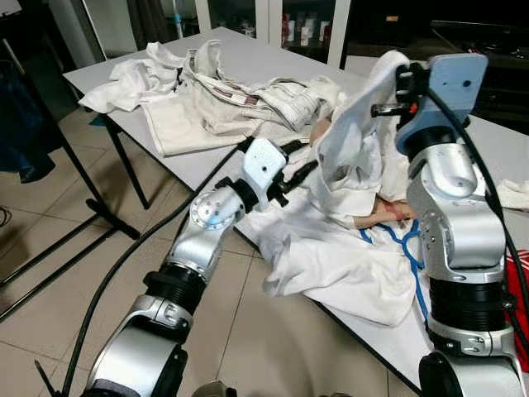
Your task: Hang hanger
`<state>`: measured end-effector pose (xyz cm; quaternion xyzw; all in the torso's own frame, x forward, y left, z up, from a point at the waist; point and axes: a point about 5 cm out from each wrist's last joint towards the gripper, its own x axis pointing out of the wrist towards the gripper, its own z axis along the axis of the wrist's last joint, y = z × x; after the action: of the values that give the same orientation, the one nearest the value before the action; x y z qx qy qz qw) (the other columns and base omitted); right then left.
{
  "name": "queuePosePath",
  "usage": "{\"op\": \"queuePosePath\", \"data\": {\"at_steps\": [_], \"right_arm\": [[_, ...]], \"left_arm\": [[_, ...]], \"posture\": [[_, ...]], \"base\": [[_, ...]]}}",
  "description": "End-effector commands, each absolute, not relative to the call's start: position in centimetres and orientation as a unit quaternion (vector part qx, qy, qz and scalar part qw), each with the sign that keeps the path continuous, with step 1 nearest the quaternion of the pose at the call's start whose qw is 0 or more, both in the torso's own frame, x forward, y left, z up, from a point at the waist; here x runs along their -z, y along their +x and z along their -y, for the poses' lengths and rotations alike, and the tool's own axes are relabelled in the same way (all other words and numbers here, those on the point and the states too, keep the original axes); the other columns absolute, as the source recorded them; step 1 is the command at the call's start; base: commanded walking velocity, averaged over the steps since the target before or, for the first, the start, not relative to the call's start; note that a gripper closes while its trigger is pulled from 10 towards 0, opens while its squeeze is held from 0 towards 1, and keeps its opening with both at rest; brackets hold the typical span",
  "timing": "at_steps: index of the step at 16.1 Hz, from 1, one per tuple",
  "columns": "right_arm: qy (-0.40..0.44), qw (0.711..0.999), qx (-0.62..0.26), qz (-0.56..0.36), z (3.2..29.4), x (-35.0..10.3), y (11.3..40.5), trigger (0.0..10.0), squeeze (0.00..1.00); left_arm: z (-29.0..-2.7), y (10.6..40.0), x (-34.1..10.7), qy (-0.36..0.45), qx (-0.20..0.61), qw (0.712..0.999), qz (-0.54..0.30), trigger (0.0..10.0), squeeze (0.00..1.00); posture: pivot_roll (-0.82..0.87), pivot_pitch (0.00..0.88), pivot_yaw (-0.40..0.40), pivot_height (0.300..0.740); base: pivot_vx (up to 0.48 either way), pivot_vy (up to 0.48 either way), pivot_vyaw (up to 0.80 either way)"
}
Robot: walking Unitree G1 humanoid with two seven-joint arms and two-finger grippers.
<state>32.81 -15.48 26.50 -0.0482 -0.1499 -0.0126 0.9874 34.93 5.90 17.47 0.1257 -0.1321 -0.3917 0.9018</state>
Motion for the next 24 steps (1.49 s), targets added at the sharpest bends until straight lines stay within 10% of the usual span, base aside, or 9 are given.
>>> {"op": "queuePosePath", "data": {"at_steps": [1,9,11,22,23,24], "right_arm": [[-0.046,0.986,0.008,0.160,15.3,-26.8,32.4,0.0,0.00],[-0.025,0.984,-0.030,0.173,13.1,-27.4,31.6,0.0,0.00],[-0.024,0.984,-0.030,0.174,13.2,-27.4,31.6,0.0,0.00],[0.023,0.979,-0.093,0.178,13.1,-27.0,30.3,0.0,0.00],[0.016,0.980,-0.110,0.165,12.9,-26.4,30.1,3.7,0.00],[0.010,0.981,-0.124,0.147,12.6,-25.7,29.9,10.0,0.00]], "left_arm": [[-6.1,35.3,-18.3,0.134,0.384,0.903,0.140,10.0,0.00],[-5.9,35.9,-17.4,0.129,0.382,0.908,0.111,10.0,0.00],[-5.8,35.9,-17.3,0.128,0.386,0.907,0.108,0.0,0.00],[-6.4,36.0,-17.3,0.132,0.370,0.912,0.118,0.0,0.00],[-6.4,36.0,-17.3,0.131,0.370,0.912,0.120,0.0,0.00],[-6.4,36.0,-17.3,0.130,0.371,0.911,0.123,0.0,0.00]], "posture": [[-0.03,0.000,0.039,0.723],[-0.03,0.000,0.047,0.723],[-0.03,0.000,0.045,0.723],[-0.03,0.000,0.040,0.723],[-0.03,0.000,0.041,0.723],[-0.03,0.000,0.041,0.723]], "base": [[0.000,0.000,0.00],[0.000,0.000,0.00],[0.000,0.000,0.00],[0.000,0.000,0.00],[0.000,0.000,0.00],[0.000,0.000,0.00]]}}
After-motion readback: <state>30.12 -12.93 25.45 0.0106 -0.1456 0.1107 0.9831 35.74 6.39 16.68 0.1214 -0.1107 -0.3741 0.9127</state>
